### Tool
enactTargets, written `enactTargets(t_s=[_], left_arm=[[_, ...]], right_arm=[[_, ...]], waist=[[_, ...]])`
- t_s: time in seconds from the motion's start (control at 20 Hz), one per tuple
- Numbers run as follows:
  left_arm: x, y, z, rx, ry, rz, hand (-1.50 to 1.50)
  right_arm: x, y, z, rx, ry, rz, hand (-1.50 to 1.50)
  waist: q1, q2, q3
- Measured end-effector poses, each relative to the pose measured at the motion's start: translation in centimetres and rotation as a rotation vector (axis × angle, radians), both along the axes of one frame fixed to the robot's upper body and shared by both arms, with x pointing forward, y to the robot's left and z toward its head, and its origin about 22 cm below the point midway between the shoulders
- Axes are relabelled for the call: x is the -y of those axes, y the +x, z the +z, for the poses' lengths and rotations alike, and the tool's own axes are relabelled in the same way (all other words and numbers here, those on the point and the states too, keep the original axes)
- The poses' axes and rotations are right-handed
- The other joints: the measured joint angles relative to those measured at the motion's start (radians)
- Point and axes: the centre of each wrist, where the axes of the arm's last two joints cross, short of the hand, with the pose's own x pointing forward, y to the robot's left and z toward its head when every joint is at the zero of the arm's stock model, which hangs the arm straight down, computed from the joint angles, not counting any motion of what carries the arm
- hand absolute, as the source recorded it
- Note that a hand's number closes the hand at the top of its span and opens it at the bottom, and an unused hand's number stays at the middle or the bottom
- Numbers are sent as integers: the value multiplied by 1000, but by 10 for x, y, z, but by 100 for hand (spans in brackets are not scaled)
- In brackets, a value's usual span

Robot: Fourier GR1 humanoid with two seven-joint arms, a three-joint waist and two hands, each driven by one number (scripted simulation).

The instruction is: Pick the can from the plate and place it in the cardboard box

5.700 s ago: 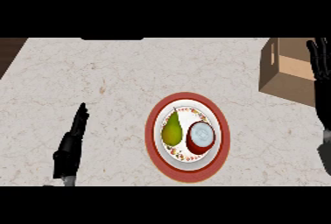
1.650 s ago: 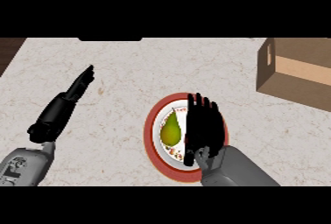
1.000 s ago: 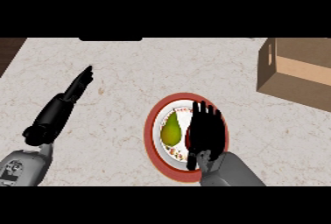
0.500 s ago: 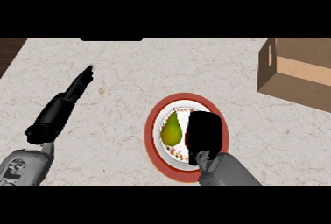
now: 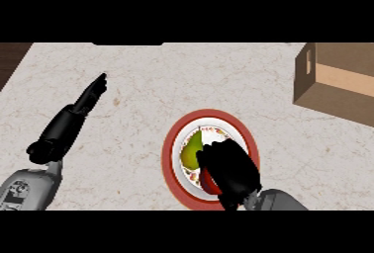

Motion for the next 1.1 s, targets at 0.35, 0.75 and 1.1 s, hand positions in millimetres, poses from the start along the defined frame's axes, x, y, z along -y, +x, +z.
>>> enactTargets(t_s=[0.35, 0.75, 1.1], left_arm=[[-11, -3, 1, -5, 6, 16, 0], [-15, -8, -3, -9, 2, 35, 0], [-7, -2, 0, -1, 7, 16, 0]], right_arm=[[72, -2, 45, 160, 166, 384, 150], [174, 11, 103, 338, 347, 349, 150], [241, 39, 138, 396, 534, 29, 150]], waist=[[-24, -4, 0], [-36, -5, -3], [-19, -1, -4]])
